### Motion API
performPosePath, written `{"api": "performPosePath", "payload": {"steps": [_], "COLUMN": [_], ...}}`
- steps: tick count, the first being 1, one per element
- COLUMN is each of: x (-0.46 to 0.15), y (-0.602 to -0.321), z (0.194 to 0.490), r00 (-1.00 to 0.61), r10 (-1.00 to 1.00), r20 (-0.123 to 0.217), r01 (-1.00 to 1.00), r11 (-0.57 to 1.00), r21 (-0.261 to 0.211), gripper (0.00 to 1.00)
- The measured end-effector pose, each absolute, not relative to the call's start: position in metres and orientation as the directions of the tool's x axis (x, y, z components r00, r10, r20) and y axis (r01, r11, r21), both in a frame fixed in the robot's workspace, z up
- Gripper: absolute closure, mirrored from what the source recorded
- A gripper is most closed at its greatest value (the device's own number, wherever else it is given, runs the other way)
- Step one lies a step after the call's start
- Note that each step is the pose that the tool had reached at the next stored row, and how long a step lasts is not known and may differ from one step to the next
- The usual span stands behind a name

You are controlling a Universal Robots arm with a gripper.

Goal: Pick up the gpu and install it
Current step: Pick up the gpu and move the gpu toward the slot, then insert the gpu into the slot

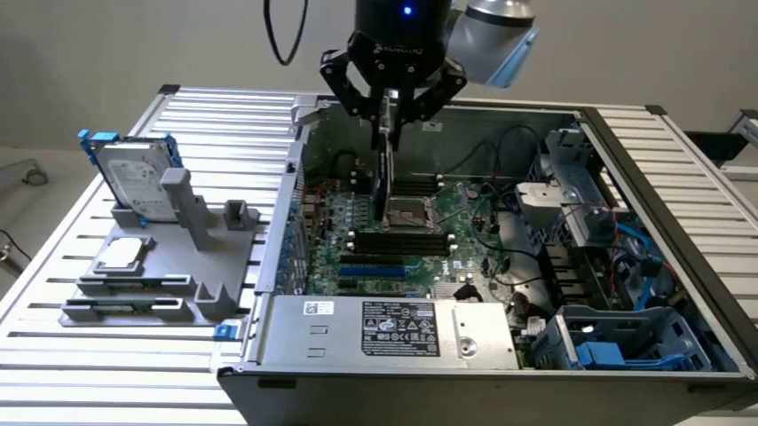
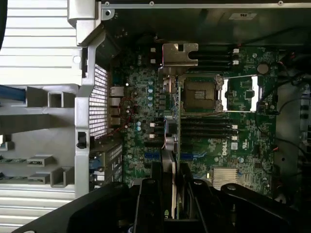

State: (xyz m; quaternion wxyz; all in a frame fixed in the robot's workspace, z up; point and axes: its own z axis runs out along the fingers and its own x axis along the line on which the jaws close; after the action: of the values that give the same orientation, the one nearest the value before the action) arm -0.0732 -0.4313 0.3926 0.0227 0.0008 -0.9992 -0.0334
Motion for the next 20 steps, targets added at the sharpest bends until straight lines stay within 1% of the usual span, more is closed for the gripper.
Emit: {"api": "performPosePath", "payload": {"steps": [8,20], "x": [-0.038,-0.035], "y": [-0.432,-0.432], "z": [0.378,0.374], "r00": [-0.999,-0.999], "r10": [-0.003,-0.003], "r20": [0.045,0.045], "r01": [0.0,0.0], "r11": [0.998,0.998], "r21": [0.067,0.07], "gripper": [0.74,0.74]}}
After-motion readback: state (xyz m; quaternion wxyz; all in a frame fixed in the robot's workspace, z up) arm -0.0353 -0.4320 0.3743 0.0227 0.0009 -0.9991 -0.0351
